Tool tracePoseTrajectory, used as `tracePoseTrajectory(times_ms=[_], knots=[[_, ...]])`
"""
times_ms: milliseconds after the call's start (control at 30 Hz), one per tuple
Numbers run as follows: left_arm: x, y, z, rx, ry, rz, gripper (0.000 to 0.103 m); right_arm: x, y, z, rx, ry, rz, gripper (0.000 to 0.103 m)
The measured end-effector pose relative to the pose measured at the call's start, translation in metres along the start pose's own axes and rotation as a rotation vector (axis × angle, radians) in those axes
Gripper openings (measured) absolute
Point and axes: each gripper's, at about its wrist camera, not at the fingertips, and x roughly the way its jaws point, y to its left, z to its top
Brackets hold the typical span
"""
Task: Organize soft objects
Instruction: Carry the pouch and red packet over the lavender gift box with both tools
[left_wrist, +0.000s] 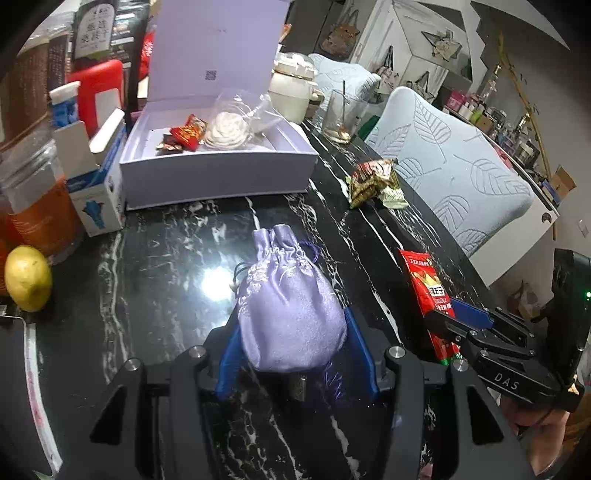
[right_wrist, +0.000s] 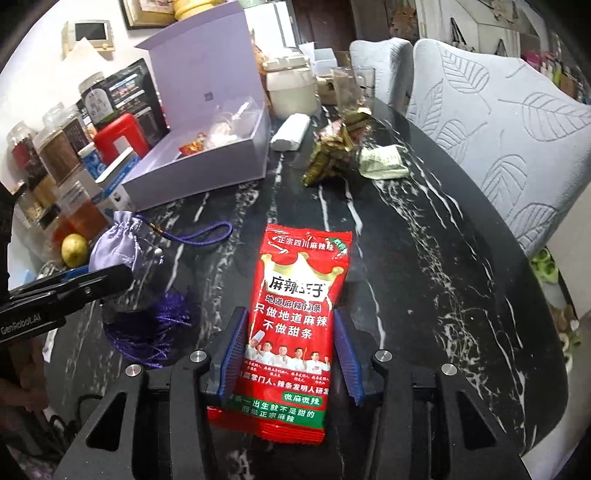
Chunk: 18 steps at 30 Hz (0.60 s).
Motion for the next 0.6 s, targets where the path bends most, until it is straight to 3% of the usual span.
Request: tracePoseTrajectory(times_ms=[600], knots=[[-0.062, -0.011, 0.023, 0.042, -0.176, 0.059, 0.052, -0.039, 0.028, 0.032, -0.109, -0.128, 0.131, 0.046]])
